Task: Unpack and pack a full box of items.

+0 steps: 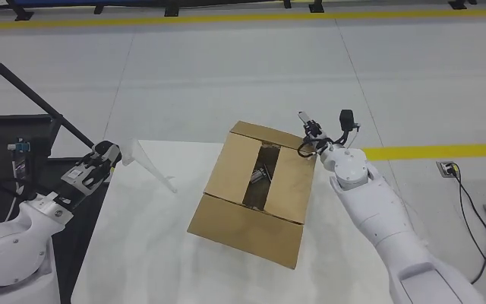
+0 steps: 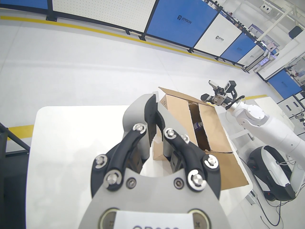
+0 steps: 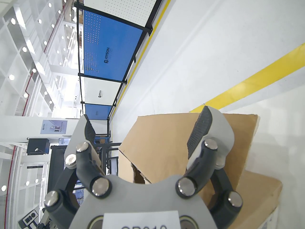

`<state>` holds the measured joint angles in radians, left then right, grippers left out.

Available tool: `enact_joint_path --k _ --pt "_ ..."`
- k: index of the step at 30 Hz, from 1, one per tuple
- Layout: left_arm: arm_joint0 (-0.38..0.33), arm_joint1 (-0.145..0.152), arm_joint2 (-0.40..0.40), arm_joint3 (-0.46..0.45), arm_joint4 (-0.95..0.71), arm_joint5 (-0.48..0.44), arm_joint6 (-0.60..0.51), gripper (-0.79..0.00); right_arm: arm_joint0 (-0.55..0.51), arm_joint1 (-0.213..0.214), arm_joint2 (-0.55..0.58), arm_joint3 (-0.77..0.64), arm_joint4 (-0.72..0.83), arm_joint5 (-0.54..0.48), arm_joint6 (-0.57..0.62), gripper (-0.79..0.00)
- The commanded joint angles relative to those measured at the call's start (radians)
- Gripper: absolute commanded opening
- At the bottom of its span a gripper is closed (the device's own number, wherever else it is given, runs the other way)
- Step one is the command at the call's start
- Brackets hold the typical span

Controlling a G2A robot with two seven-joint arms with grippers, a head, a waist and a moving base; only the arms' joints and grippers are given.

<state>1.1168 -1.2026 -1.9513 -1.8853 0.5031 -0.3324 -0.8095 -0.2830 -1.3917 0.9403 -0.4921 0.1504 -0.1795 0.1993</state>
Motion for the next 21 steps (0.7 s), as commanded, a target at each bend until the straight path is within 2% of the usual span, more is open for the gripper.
enact_joint_path --k 1,12,21 --pt "0.000 0.000 0.000 0.000 0.000 0.000 0.000 -0.785 0.010 -0.002 -0.003 0.017 -0.009 -0.001 0.032 0.000" --pt "0.000 0.000 0.000 0.000 0.000 0.000 0.000 -0.785 0.030 -0.016 -0.005 0.043 -0.021 -0.068 0.207 0.000" --pt "0.000 0.000 0.000 0.000 0.000 0.000 0.000 -0.785 0.032 -0.035 -0.012 0.047 -0.025 -0.126 0.278 0.000"
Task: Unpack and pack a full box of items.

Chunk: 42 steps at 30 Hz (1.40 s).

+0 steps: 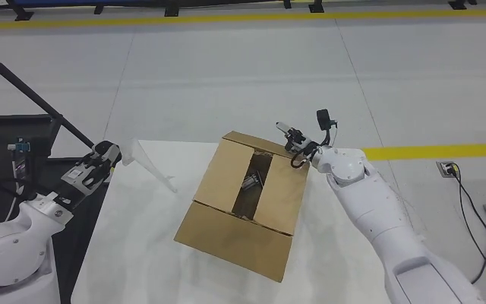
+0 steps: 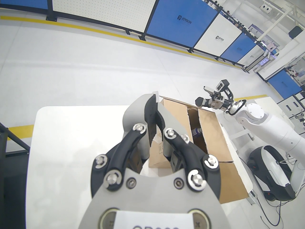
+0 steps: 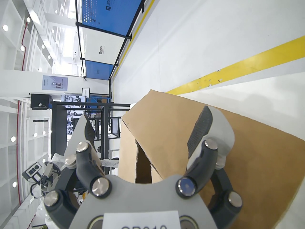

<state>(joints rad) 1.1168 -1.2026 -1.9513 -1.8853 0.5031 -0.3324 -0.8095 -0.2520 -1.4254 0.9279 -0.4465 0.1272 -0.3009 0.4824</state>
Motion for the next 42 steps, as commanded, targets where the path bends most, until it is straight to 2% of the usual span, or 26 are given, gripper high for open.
enact_joint_path --k 1,5,9,15,21,27,32,42 --pt "0.000 0.000 0.000 0.000 0.000 0.000 0.000 -0.785 -0.001 -0.004 0.001 0.000 0.000 -0.014 -0.018 0.000" --pt "0.000 0.000 0.000 0.000 0.000 0.000 0.000 -0.785 -0.011 -0.008 0.024 -0.015 0.045 -0.078 -0.014 0.000" --pt "0.000 0.000 0.000 0.000 0.000 0.000 0.000 -0.785 -0.027 0.005 0.040 -0.067 0.048 -0.165 0.110 0.000" --pt "0.000 0.000 0.000 0.000 0.000 0.000 0.000 -0.785 -0.092 0.027 0.041 -0.241 0.023 -0.193 0.306 0.000" --pt "0.000 0.000 0.000 0.000 0.000 0.000 0.000 -0.785 -0.162 0.048 0.029 -0.418 -0.041 -0.129 0.456 0.000" --pt "0.000 0.000 0.000 0.000 0.000 0.000 0.000 -0.785 -0.206 0.062 0.021 -0.520 -0.131 0.012 0.477 0.000" --pt "0.000 0.000 0.000 0.000 0.000 0.000 0.000 -0.785 -0.212 0.056 -0.003 -0.535 -0.132 0.102 0.497 0.000" --pt "0.000 0.000 0.000 0.000 0.000 0.000 0.000 -0.785 -0.209 0.052 -0.076 -0.591 -0.250 0.114 0.580 0.000"
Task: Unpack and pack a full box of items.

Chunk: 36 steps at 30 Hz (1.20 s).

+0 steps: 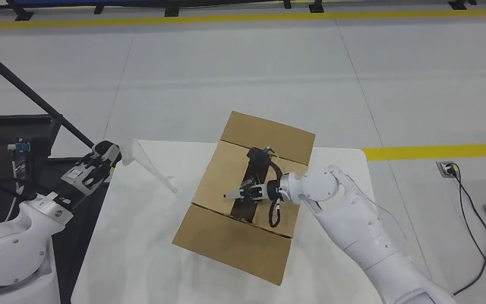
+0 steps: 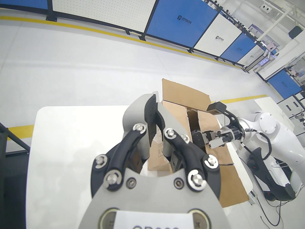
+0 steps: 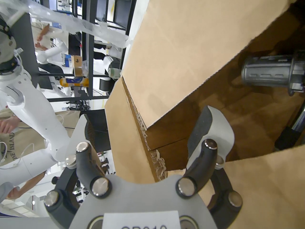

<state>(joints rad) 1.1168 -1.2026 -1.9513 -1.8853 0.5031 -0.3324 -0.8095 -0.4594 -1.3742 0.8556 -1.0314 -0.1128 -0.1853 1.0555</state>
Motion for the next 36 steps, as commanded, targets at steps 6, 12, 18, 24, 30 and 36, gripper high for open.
enact_joint_path --k 6,12,18,24,30,36 --pt "0.000 0.000 0.000 0.000 0.000 0.000 0.000 -0.785 -0.017 0.010 -0.017 -0.052 -0.100 0.005 0.029 0.000" --pt "0.000 0.000 0.000 0.000 0.000 0.000 0.000 -0.785 -0.035 0.028 0.005 -0.082 -0.188 0.029 0.014 0.000" --pt "0.000 0.000 0.000 0.000 0.000 0.000 0.000 -0.785 -0.066 0.054 0.073 -0.113 -0.232 0.078 -0.022 0.000" --pt "0.000 0.000 0.000 0.000 0.000 0.000 0.000 -0.785 -0.094 0.062 0.142 -0.129 -0.131 0.085 -0.071 0.000" --pt "0.000 0.000 0.000 0.000 0.000 0.000 0.000 -0.785 -0.054 0.041 0.119 -0.031 -0.043 0.102 -0.097 0.000" --pt "0.029 0.006 -0.012 -0.003 0.004 0.032 0.066 -0.785 -0.005 0.016 0.083 0.074 0.029 0.060 -0.089 0.000"
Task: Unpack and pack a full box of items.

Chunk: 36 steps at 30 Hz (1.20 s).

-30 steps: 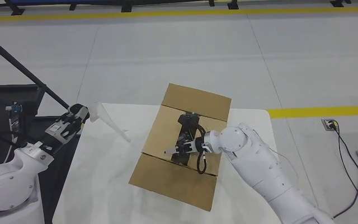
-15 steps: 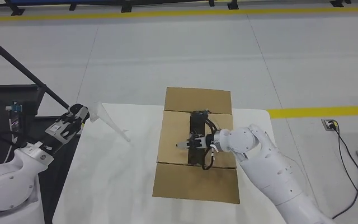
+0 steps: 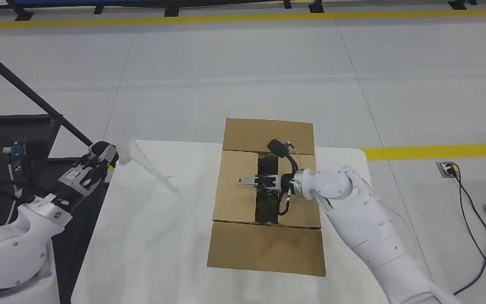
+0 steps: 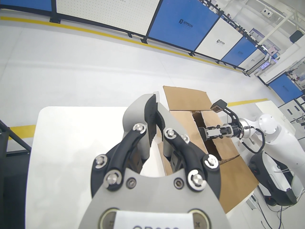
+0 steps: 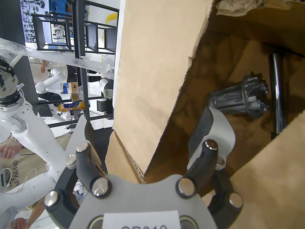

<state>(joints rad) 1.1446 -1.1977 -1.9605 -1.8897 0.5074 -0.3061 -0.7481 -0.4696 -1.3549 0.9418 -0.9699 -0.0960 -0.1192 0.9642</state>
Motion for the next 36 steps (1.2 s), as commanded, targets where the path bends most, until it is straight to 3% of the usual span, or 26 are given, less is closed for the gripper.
enact_joint_path --k 1,13,19,22,29,36 --pt "0.002 0.003 -0.006 0.004 -0.002 0.010 0.010 -0.785 0.012 -0.007 -0.009 0.028 0.028 -0.016 0.007 0.000" --pt "0.006 0.024 -0.019 0.022 -0.019 0.035 0.044 -0.785 0.090 -0.045 -0.014 0.162 0.241 -0.143 0.093 0.000" --pt "0.011 0.033 -0.017 0.027 -0.029 0.049 0.065 -0.785 0.121 -0.061 -0.013 0.156 0.310 -0.146 0.085 0.000" --pt "0.014 0.037 -0.021 0.029 -0.034 0.061 0.078 -0.785 0.126 -0.075 -0.029 0.122 0.327 -0.139 0.035 0.000" --pt "0.021 0.047 -0.053 0.042 -0.064 0.101 0.123 -0.785 0.126 -0.124 -0.153 0.025 0.175 -0.051 -0.223 0.000" --pt "0.023 0.049 -0.064 0.045 -0.069 0.106 0.130 -0.785 0.138 -0.182 -0.262 0.044 0.078 -0.055 -0.383 0.000"
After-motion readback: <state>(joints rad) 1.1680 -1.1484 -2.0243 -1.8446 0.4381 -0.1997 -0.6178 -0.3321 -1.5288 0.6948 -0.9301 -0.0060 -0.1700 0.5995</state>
